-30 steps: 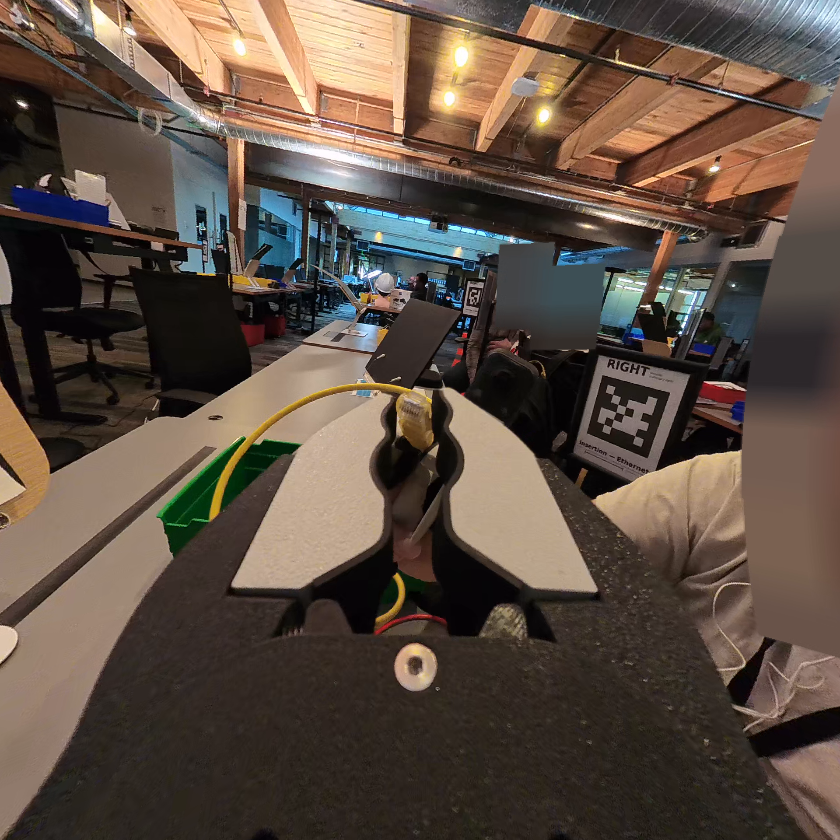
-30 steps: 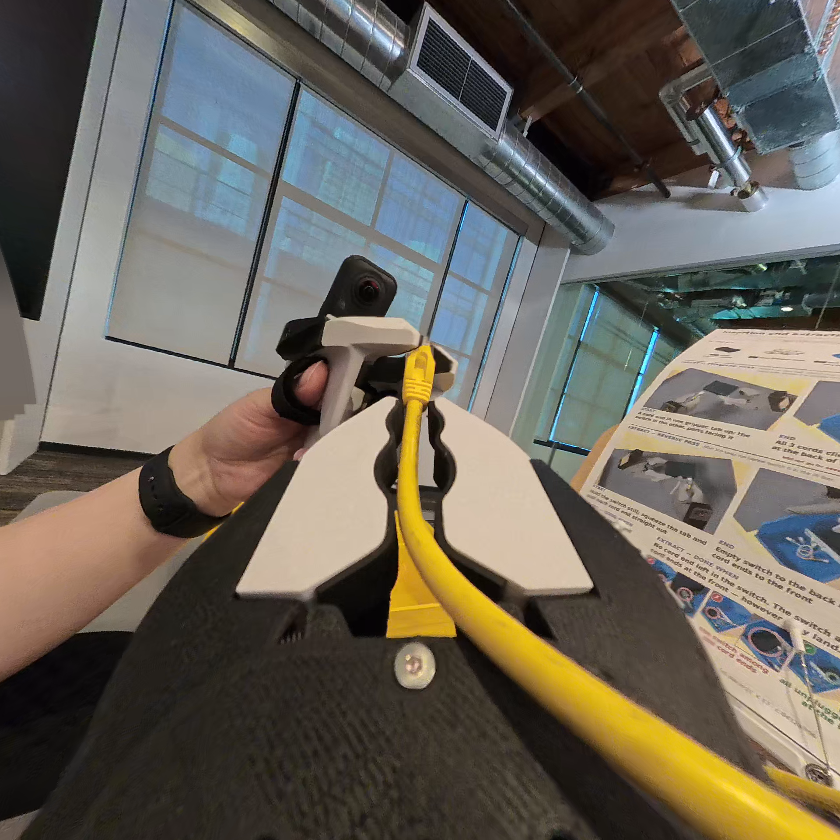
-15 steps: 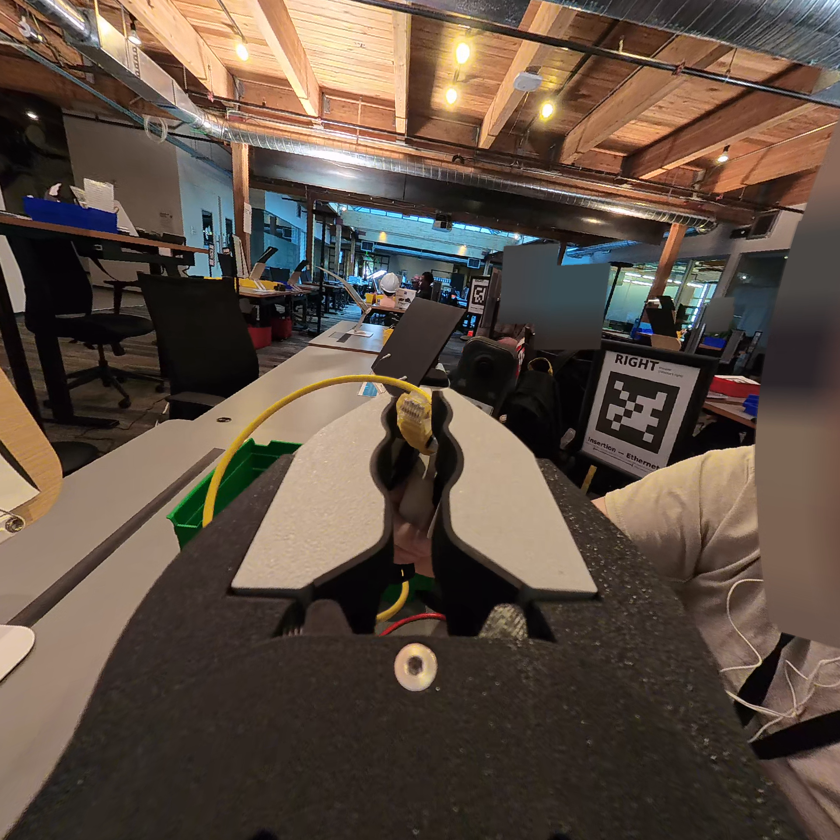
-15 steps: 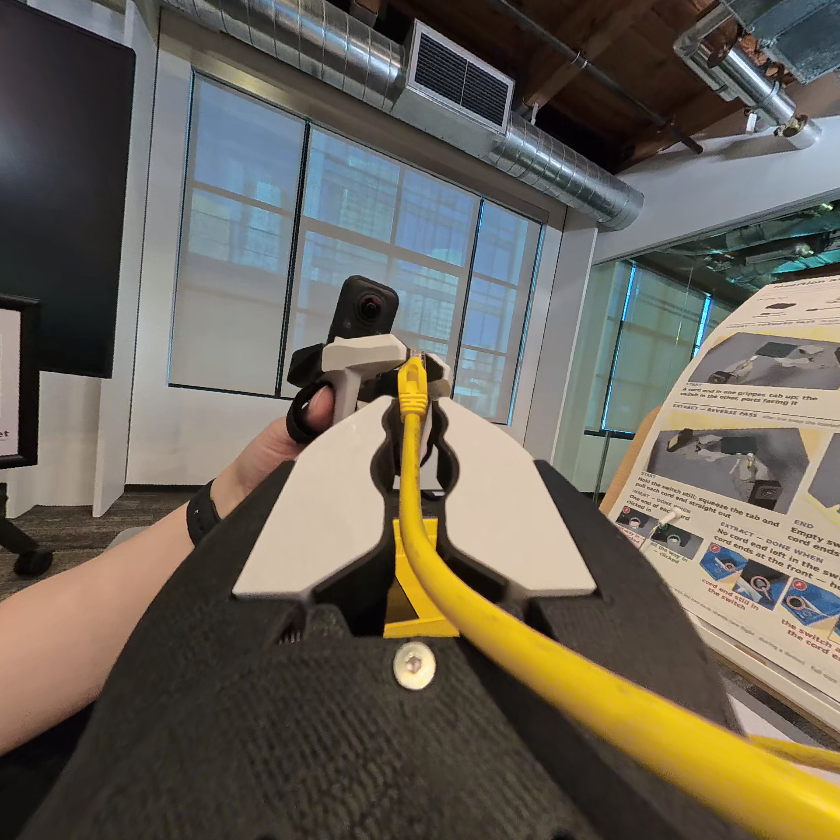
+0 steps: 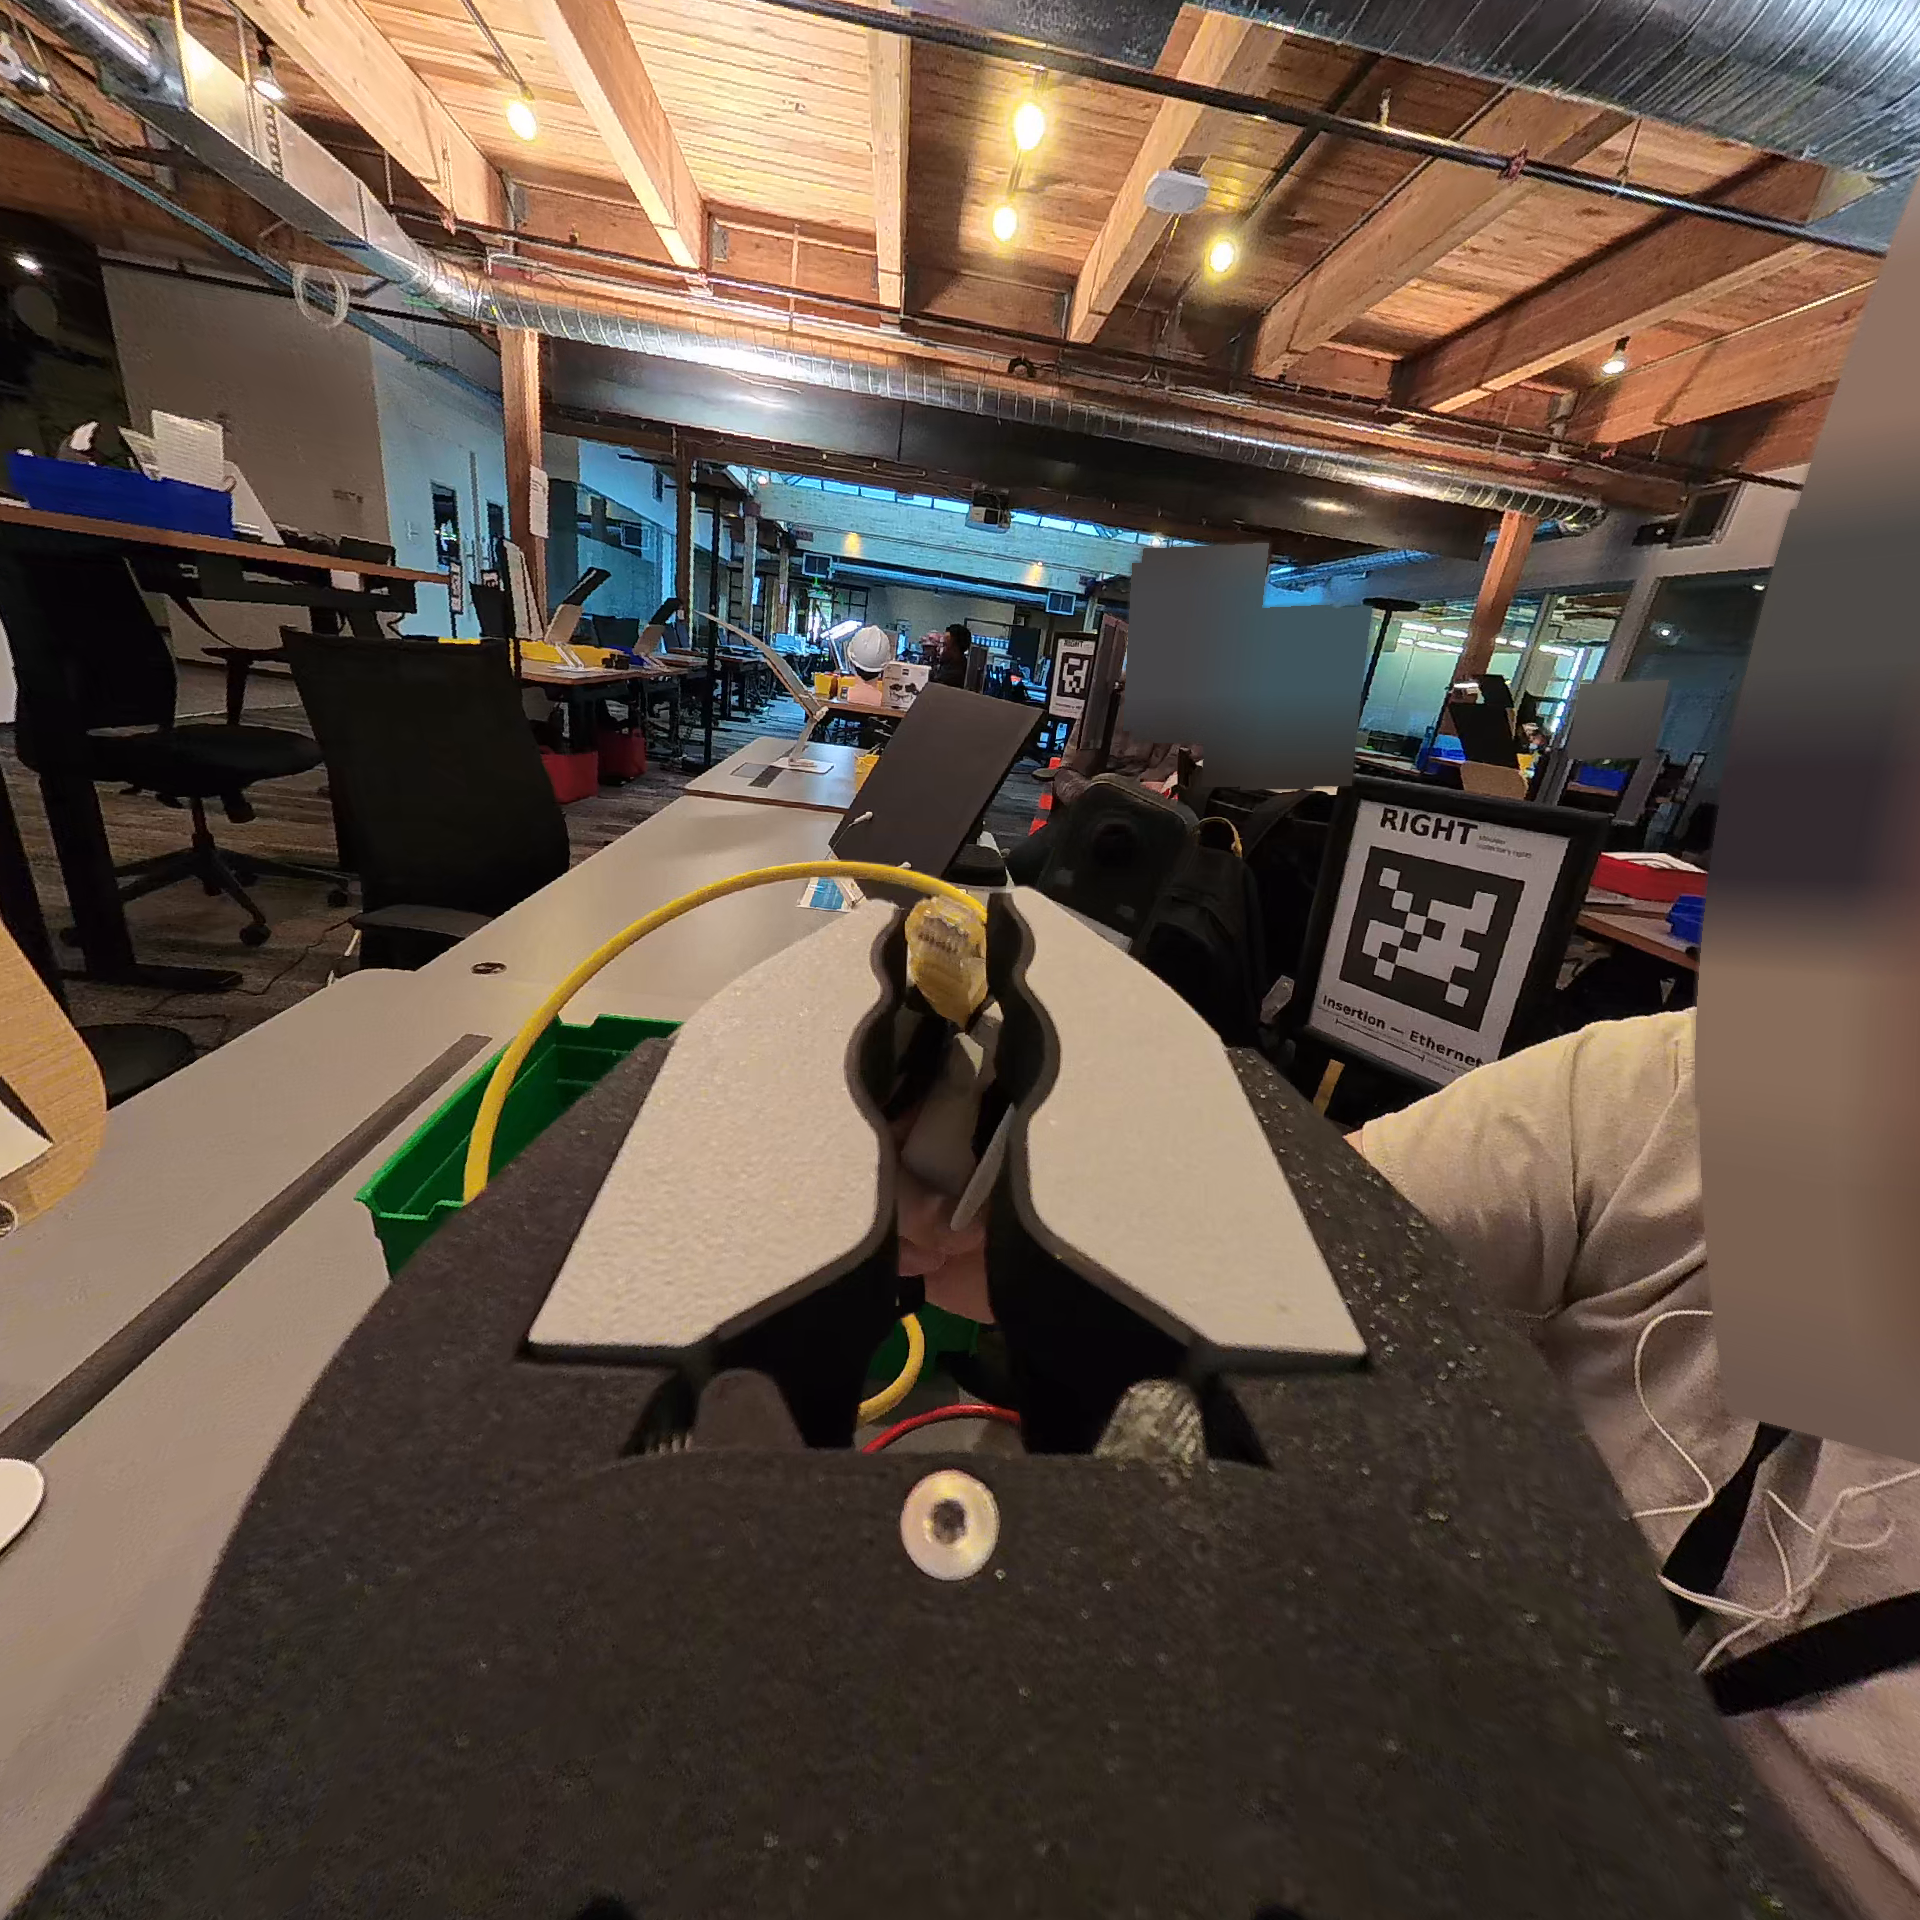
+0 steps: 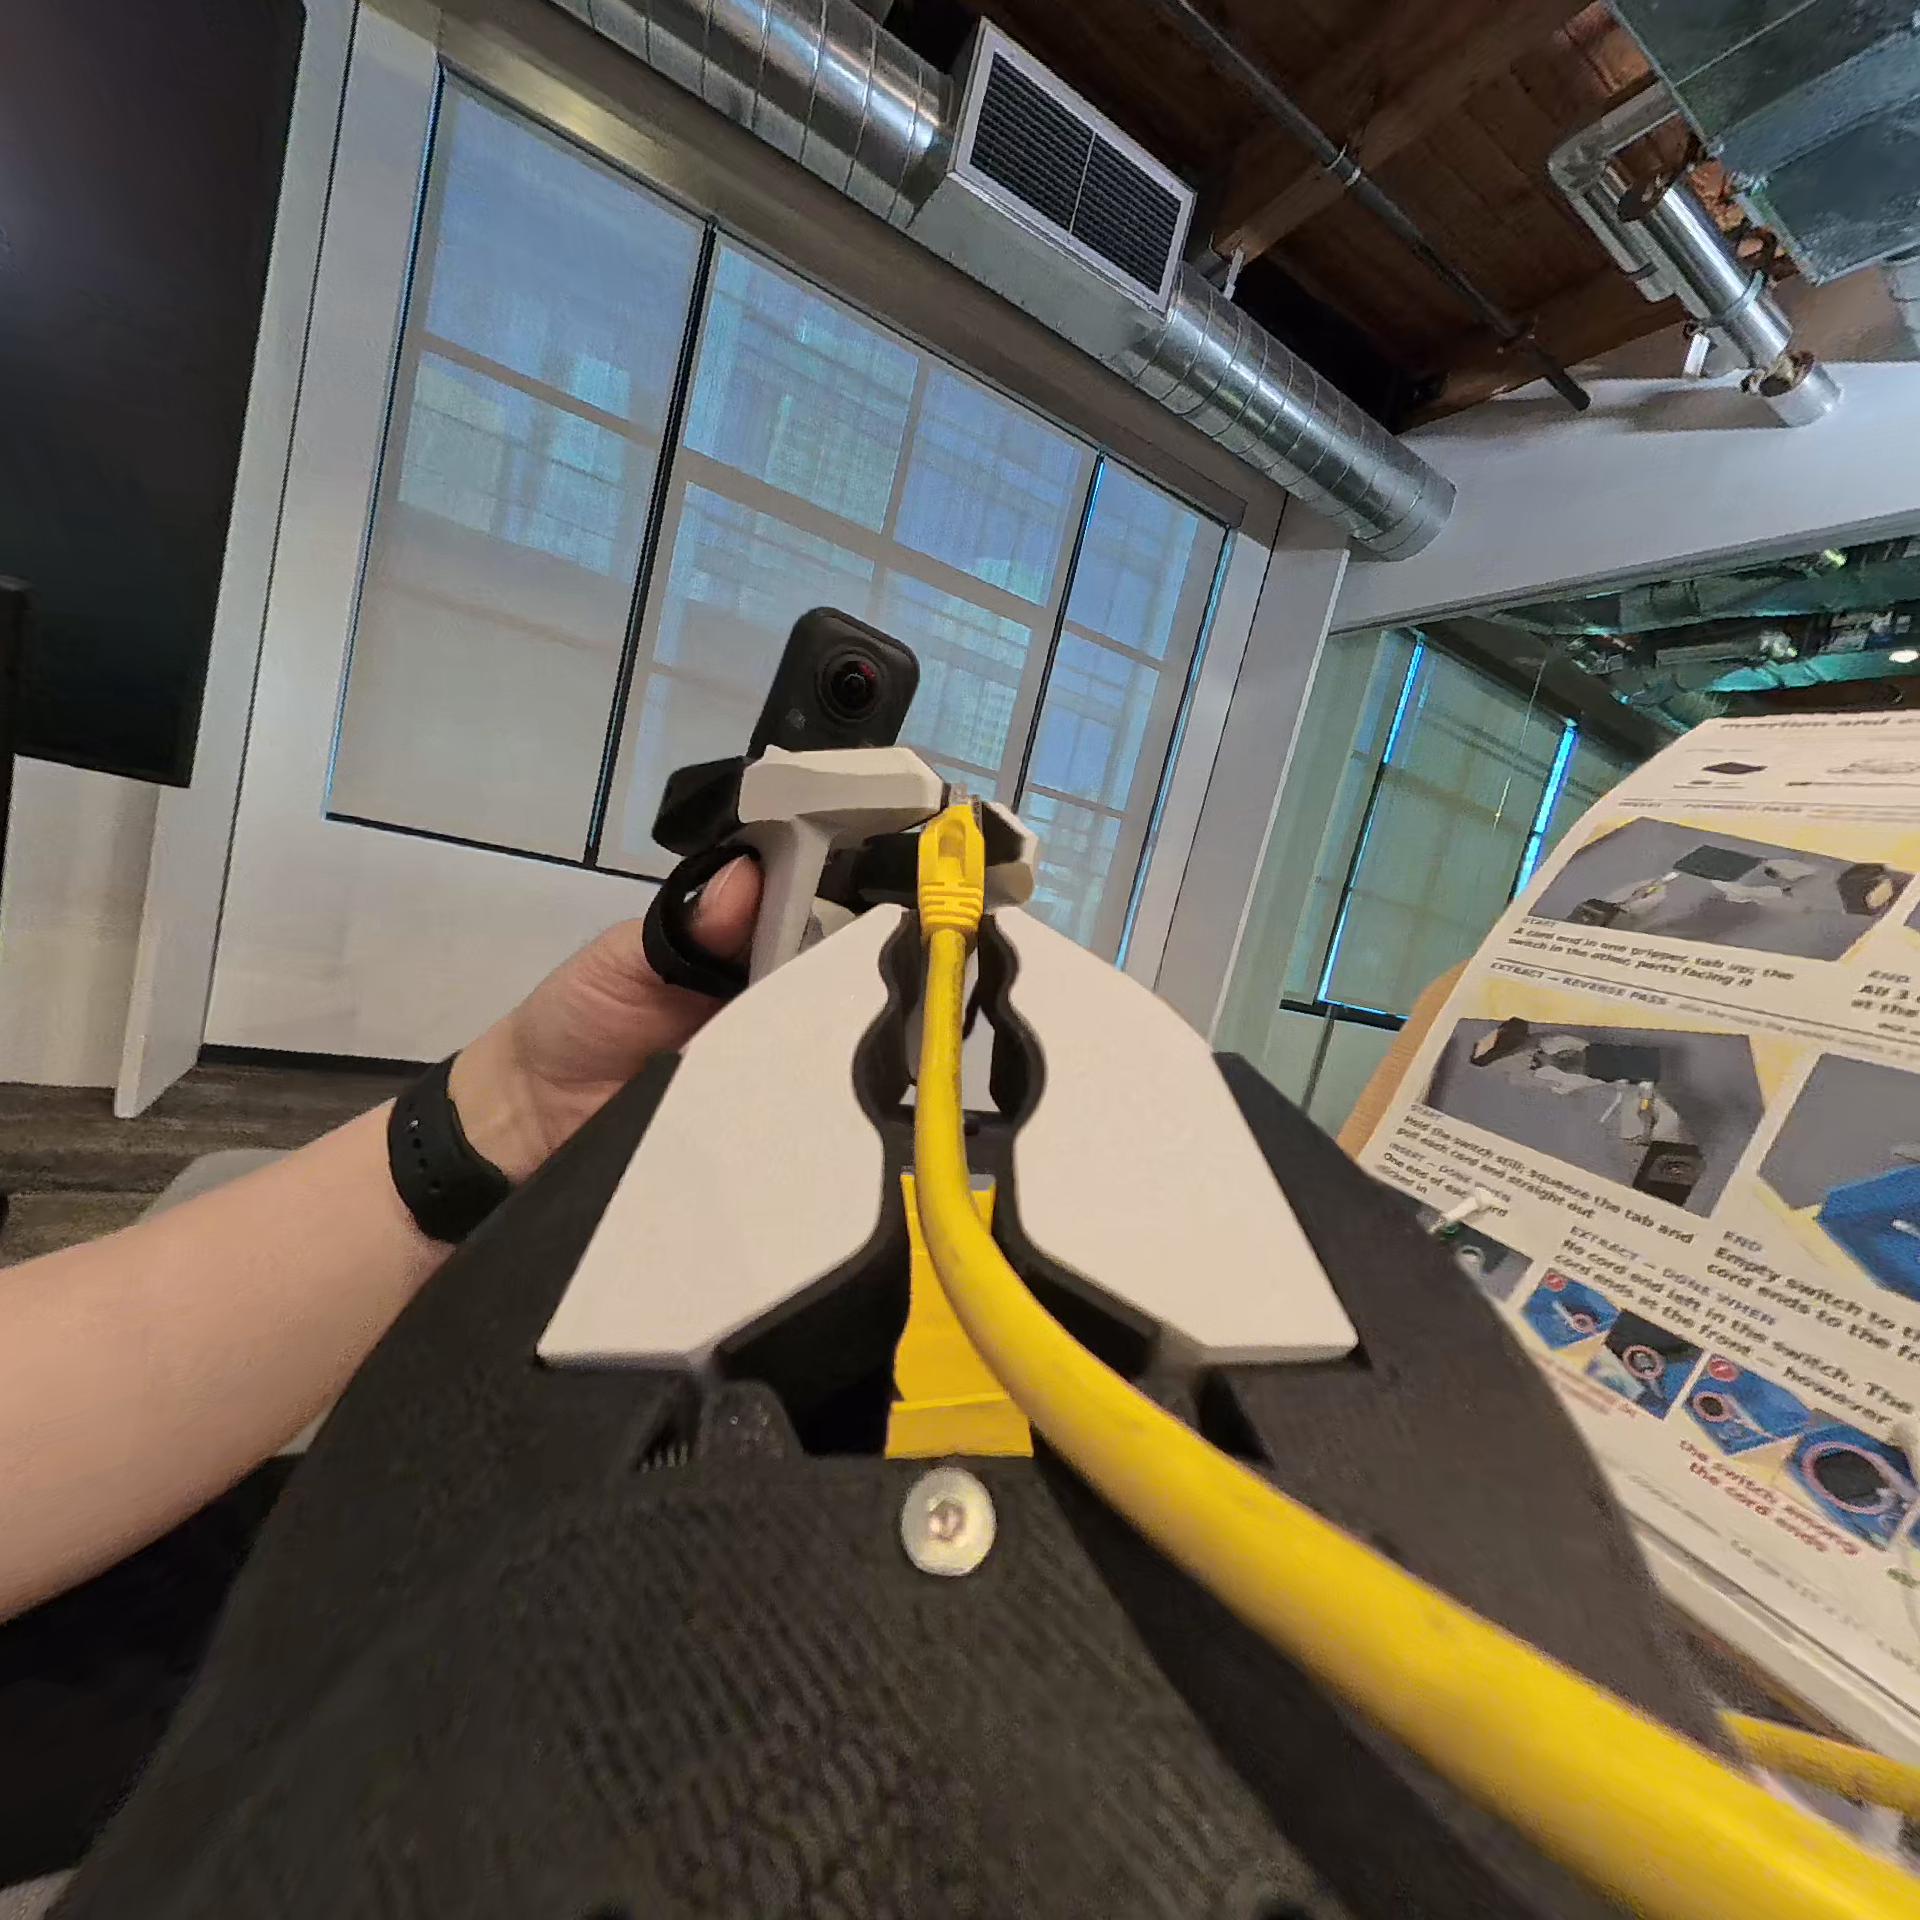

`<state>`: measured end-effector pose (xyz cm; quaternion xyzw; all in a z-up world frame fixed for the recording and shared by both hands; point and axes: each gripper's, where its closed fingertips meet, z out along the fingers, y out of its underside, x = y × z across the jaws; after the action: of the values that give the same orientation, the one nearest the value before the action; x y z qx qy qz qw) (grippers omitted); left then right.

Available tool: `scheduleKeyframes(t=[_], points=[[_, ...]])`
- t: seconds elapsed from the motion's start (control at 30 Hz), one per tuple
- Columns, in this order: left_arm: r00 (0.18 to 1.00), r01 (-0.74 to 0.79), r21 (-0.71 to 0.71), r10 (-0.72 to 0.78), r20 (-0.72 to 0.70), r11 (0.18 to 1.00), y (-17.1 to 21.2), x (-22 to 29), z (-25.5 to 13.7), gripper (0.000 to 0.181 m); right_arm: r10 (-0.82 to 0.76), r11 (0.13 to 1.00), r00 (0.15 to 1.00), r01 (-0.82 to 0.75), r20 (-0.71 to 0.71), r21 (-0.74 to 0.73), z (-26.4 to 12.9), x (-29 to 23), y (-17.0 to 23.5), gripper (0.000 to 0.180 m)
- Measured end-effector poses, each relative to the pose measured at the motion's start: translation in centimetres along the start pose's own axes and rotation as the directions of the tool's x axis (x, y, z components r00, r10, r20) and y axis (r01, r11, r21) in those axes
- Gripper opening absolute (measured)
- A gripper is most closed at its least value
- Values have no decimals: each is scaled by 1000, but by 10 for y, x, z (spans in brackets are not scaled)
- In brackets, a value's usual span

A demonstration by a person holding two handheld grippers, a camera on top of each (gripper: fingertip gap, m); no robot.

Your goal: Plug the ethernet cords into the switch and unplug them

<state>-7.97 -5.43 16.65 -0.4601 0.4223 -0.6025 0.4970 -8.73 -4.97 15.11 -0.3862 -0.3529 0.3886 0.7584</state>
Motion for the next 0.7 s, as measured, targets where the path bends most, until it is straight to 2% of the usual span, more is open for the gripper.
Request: scheduleKeyframes(t=[0.1, 0.17, 0.27, 0.33, 0.4, 0.5, 0.6, 0.7], points=[[1000, 22, -6, -22, 3, 1000, 0, 0, -1, 15, -44, 999, 999, 44, 16, -20, 0, -2, 0, 11], [998, 16, -31, -14, 67, 999, 0, -7, -4, 31, -50, 998, 998, 50, 33, -23, -1, -2, -2, 11], [978, -108, -91, 122, 167, 990, -7, -9, -22, 53, -46, 999, 998, 48, 47, -26, -4, 4, -10, 11], [950, -192, -137, 219, 223, 972, -15, -1, -36, 51, -20, 1000, 997, 22, 74, -22, -6, 5, -19, 11], [902, -251, -247, 319, 291, 936, -13, 7, -46, 50, -9, 1000, 993, 11, 115, -16, -9, 4, -30, 11], [842, -268, -456, 436, 316, 848, 14, 23, -51, 54, -16, 999, 986, 23, 165, -39, -13, 2, -43, 11], [829, -305, -643, 528, 184, 702, 54, 45, -41, 56, -31, 998, 981, 40, 190, -45, -19, 4, -55, 12], [816, -317, -804, 576, 38, 502, 108, 54, -48, 54, -26, 999, 978, 32, 206, -24, -27, 7, -69, 12]])
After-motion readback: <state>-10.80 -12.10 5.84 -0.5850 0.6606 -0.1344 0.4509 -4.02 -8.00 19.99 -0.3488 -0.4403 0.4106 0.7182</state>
